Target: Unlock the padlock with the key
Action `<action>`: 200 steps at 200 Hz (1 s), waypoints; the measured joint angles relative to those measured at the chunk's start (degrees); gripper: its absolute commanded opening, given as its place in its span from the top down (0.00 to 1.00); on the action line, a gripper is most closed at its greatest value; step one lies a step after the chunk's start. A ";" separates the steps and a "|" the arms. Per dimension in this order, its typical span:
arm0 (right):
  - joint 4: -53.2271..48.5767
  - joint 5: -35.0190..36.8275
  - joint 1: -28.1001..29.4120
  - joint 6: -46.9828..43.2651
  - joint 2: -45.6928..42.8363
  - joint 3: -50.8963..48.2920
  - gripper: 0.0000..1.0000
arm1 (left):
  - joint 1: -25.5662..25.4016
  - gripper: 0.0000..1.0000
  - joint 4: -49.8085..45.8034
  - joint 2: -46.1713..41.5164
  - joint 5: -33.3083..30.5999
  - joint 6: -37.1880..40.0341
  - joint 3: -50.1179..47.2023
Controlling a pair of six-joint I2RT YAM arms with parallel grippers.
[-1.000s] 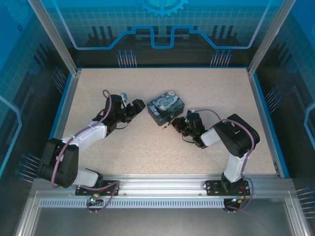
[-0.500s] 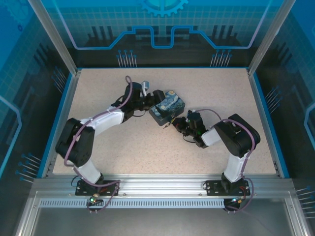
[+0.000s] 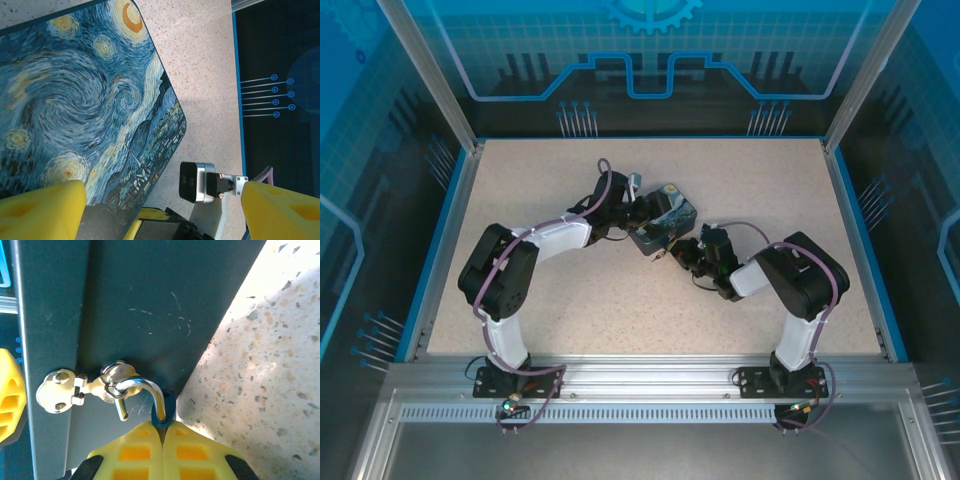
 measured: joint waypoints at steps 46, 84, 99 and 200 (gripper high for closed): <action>1.36 -0.72 -1.81 0.02 -0.79 -0.87 0.96 | 0.11 0.17 1.51 0.00 -0.02 0.13 -0.85; 1.40 -1.66 -2.71 0.02 -0.85 -0.87 0.96 | 0.11 0.17 2.29 0.00 0.00 0.11 -1.11; 1.40 -1.68 -2.78 0.02 -0.85 -0.87 0.96 | 0.11 0.17 2.29 0.00 0.00 0.11 -1.11; 1.77 0.09 -5.42 0.48 -1.18 -1.49 0.96 | 0.17 0.17 4.48 0.00 0.04 -0.13 -2.19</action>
